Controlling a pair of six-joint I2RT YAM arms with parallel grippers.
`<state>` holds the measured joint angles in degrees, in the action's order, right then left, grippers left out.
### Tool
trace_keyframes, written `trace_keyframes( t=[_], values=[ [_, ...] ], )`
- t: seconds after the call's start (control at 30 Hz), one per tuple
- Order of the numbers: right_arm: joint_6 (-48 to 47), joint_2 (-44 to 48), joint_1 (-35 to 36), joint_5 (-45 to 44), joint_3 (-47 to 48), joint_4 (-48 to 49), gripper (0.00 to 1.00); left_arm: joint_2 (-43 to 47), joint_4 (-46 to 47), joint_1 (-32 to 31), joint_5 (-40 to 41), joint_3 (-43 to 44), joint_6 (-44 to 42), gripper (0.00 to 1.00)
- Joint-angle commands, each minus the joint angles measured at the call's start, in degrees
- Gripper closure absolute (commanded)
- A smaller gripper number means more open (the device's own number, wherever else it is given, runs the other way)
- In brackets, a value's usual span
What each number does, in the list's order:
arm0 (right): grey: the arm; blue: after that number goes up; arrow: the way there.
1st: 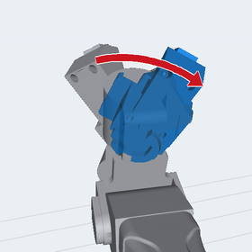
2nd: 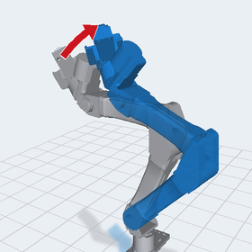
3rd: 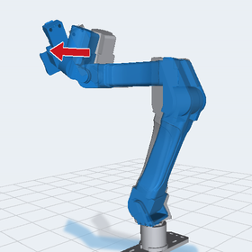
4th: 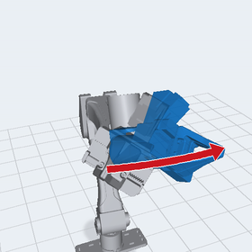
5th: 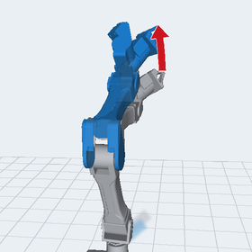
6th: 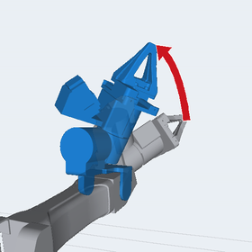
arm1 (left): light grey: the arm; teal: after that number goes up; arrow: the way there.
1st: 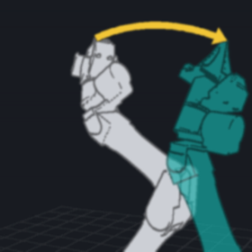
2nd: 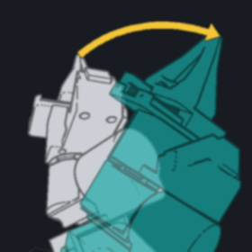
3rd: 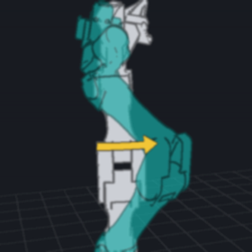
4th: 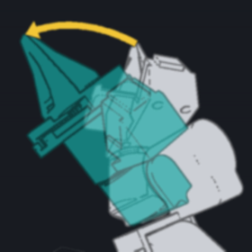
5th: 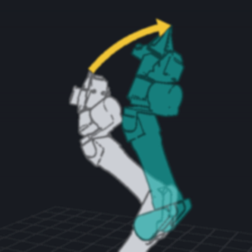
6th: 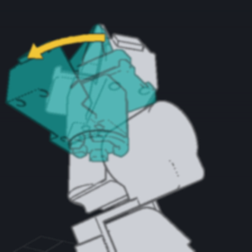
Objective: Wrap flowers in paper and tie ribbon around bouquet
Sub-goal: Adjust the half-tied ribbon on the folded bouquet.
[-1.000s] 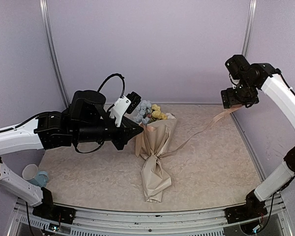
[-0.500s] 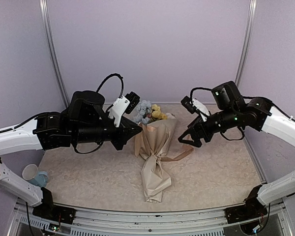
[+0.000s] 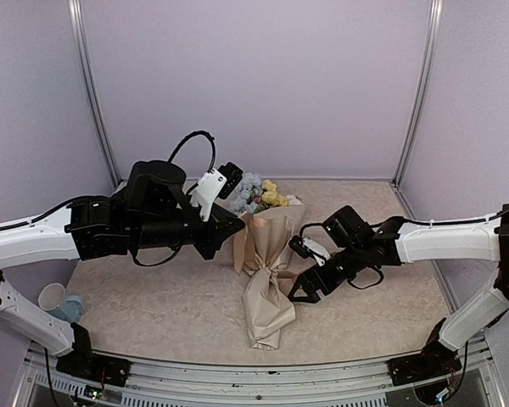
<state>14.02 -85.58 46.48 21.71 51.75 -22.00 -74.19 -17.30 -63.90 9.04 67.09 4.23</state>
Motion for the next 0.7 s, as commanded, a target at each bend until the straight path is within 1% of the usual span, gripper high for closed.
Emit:
trace_keyframes(
  t=[0.0,0.03,0.07,0.1,0.13,0.17,0.23,0.3,0.33,0.4,0.47,0.5,0.53,0.57,0.6,0.67],
  values=[
    [9.58,5.88,0.35,6.91,-6.35,13.4,0.11,-3.5,-7.87,7.56,7.59,-1.35,7.62,0.98],
    [10.08,6.9,0.36,7.16,-7.05,14.06,0.11,-4.24,-11.35,9.42,9.12,-1.68,9.68,0.84],
    [10.22,7.78,0.3,7.69,-7.3,14.43,0.11,-4.71,-13.98,10.98,9.29,-2.15,10.93,0.53],
    [10.05,8.72,0.34,8.05,-7.31,14.55,0.11,-4.74,-15.32,11.71,9.15,-2.89,11.52,0.39],
    [9.69,9.55,0.3,8.56,-6.75,14.51,0.11,-4.37,-15.39,11.67,8.75,-4.47,11.14,0.07],
    [9.23,10.5,0.36,9.06,-6.26,14.46,0.11,-3.52,-14.75,10.93,8.16,-5.82,9.77,0.02],
    [8.21,12.68,0.35,9.89,-5.08,14.75,0.11,-0.83,-11.83,7.94,7.84,-7.81,6.38,0.01],
    [7.17,14.31,0.3,10.39,-3.64,14.33,0.11,2.7,-6.51,3.81,7.57,-9.71,0.93,0.01],
    [6.45,14.79,0.36,9.62,-2.5,12.95,0.11,4.5,-3.28,2.23,7.27,-10.79,-1.27,0.01],
    [4.88,15.36,0.23,6.59,1.04,8.17,0.1,6.45,1.26,1.53,7.25,-11.71,-2.86,0.01],
    [3.64,15.97,0.23,2.76,4.47,4.33,0.11,6.52,2.16,2.23,6.01,-11.0,-3.32,0.01],
    [3.45,16.17,0.21,0.25,5.81,3.35,0.12,6.06,1.74,2.63,5.71,-10.62,-3.43,0.04],
    [3.25,16.02,0.24,-2.09,7.59,2.72,0.14,5.2,0.96,3.73,5.35,-10.13,-3.41,0.08],
    [2.84,15.47,0.21,-2.32,8.61,2.95,0.16,4.02,-0.27,5.17,4.24,-9.7,-3.25,0.14],
    [2.43,14.92,0.26,-1.69,9.31,3.64,0.17,2.47,-1.57,7.31,1.86,-9.41,-3.49,0.18],
    [2.01,13.68,0.26,0.46,9.95,5.91,0.17,-1.58,-2.78,11.41,-6.05,-9.95,-5.0,0.23]
  ],
)
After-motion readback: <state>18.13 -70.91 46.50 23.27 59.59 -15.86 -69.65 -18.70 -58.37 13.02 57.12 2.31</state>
